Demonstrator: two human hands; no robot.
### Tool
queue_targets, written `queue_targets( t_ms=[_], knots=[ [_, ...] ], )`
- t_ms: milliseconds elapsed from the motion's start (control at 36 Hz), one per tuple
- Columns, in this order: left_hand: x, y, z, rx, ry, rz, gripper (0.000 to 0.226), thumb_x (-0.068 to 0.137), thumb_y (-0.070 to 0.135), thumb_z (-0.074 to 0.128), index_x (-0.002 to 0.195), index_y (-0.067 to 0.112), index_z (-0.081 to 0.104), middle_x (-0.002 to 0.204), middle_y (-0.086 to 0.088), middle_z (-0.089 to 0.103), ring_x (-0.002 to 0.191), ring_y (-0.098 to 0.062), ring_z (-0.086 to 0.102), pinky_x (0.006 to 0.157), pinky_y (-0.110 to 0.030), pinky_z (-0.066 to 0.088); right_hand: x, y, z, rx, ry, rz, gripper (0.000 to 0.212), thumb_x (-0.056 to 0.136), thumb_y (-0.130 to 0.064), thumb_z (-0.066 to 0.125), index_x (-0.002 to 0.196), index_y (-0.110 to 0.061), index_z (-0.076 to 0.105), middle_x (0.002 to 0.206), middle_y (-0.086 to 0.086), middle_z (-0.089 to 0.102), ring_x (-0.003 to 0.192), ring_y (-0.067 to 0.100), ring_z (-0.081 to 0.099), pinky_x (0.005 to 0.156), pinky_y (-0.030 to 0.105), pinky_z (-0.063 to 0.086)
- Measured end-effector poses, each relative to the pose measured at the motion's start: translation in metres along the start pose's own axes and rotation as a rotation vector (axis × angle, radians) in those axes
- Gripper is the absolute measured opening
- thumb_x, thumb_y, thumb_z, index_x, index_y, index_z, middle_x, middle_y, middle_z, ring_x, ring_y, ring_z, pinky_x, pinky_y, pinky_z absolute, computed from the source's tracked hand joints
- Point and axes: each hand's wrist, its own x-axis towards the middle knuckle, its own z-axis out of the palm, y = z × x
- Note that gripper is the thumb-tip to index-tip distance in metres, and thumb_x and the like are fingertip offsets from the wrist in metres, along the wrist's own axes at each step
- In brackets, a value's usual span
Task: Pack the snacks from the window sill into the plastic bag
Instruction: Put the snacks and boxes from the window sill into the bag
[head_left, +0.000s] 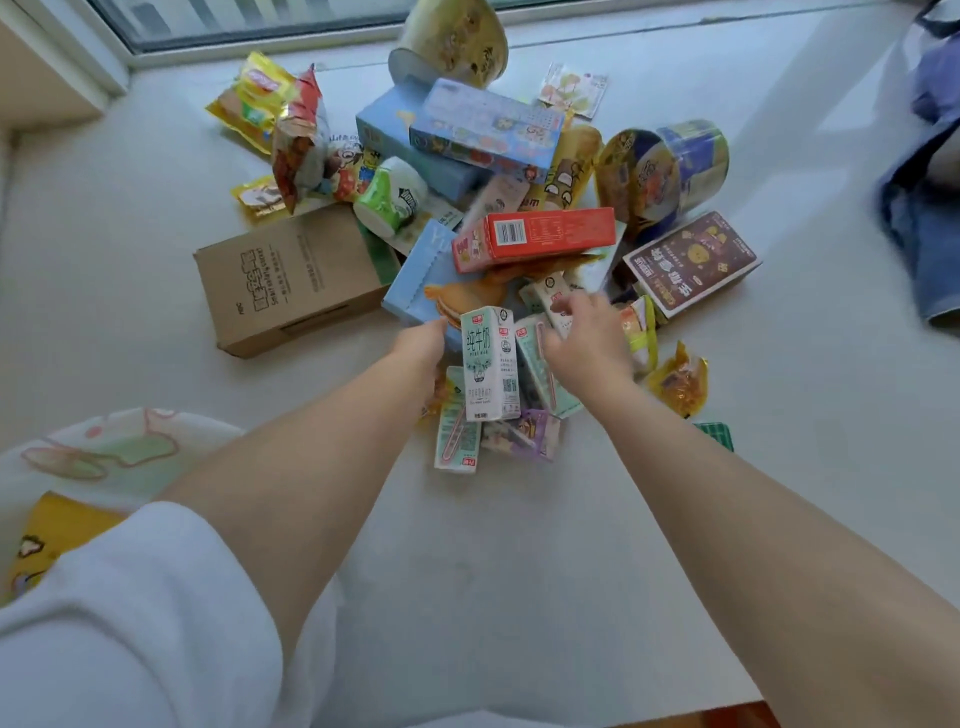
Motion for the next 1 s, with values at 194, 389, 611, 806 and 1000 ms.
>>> queue_targets(
  t_ms=[194,389,611,806,1000],
  knots=[
    [0.038,-0.001,0.024,-0.083,0.030,-0.049,0.032,0.083,0.046,0.064,0.092,0.017,0.054,0.097,-0.009,0.070,0.093,-0.030,0.066,0.093,-0.047,0.049,0.058,-0.001,-0.013,-0.228,0.195,-0.196,0.089,0.078,-0.038,0.066,0.148,-0.024,0.012,0.150,0.007,0.018,0.138,0.028,0.018,0.114,0.040,0.018],
    [0.042,0.001,0.032,-0.121,0.082,-0.052,0.032,0.089,0.048,0.058,0.086,0.016,0.051,0.083,-0.006,0.067,0.083,-0.026,0.067,0.086,-0.041,0.053,0.093,0.003,-0.009,-0.319,0.129,-0.287,0.090,0.071,-0.047,0.069,0.144,-0.023,0.021,0.144,0.001,0.029,0.136,0.026,0.022,0.113,0.043,0.018],
    [0.048,0.001,0.035,-0.127,0.092,-0.023,0.030,0.092,0.045,0.055,0.089,0.015,0.050,0.075,0.001,0.056,0.072,-0.016,0.054,0.072,-0.033,0.042,0.093,0.002,0.001,-0.360,0.219,-0.263,0.052,0.080,-0.041,0.062,0.122,-0.017,0.044,0.123,0.006,0.051,0.120,0.033,0.038,0.094,0.043,0.029],
    [0.040,0.001,0.028,-0.103,0.072,0.028,0.028,0.092,0.039,0.057,0.088,0.013,0.052,0.100,-0.014,0.069,0.096,-0.032,0.066,0.092,-0.046,0.050,0.091,-0.001,0.003,-0.360,0.319,-0.329,0.031,0.086,-0.034,0.055,0.109,-0.014,0.052,0.111,0.006,0.058,0.104,0.029,0.048,0.086,0.039,0.028],
    [0.018,0.008,0.018,-0.116,0.132,0.154,0.036,0.094,0.032,0.056,0.121,0.009,0.048,0.094,-0.004,0.061,0.070,-0.015,0.059,0.052,-0.025,0.041,0.070,-0.007,0.001,-0.217,0.343,-0.351,0.034,0.086,-0.044,0.058,0.099,-0.013,0.056,0.100,0.006,0.061,0.094,0.029,0.052,0.081,0.038,0.035]
  ],
)
